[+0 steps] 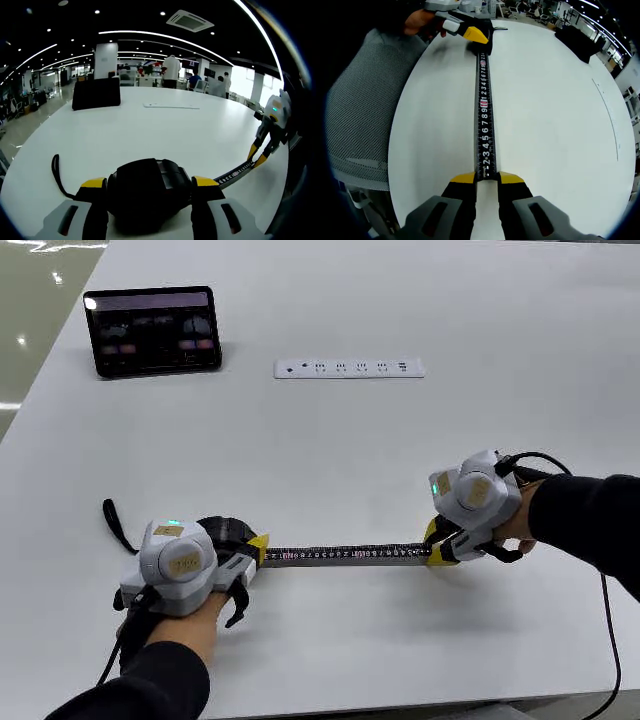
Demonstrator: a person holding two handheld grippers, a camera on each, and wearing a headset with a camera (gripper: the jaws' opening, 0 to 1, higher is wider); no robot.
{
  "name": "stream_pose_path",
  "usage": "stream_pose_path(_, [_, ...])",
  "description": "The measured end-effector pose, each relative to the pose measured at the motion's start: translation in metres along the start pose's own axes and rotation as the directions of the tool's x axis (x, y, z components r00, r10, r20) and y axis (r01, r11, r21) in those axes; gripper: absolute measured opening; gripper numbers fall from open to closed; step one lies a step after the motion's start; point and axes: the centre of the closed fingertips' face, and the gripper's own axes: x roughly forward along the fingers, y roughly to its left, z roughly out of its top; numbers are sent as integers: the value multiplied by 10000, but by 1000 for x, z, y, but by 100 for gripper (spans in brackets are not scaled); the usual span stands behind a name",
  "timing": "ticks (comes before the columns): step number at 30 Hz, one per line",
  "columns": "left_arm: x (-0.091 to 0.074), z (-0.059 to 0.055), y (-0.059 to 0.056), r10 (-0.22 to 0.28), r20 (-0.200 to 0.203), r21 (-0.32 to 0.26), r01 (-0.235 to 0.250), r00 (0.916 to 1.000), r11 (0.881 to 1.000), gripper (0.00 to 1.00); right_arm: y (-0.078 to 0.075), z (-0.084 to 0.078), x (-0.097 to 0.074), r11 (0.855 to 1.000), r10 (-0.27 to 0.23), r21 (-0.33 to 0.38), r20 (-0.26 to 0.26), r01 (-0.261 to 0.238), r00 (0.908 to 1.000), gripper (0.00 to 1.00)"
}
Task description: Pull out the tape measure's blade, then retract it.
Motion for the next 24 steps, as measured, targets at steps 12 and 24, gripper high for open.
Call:
stream_pose_path(12, [1, -5, 0, 55, -512, 0, -55, 9987, 10000, 61, -1, 0, 0, 9993, -40, 366, 195, 33, 9998, 11])
stream_pose_path(24, [-1, -5, 0, 24, -532, -70, -28, 9986, 10000, 61, 1, 3, -1, 9985, -133, 543, 291, 117, 9995, 11])
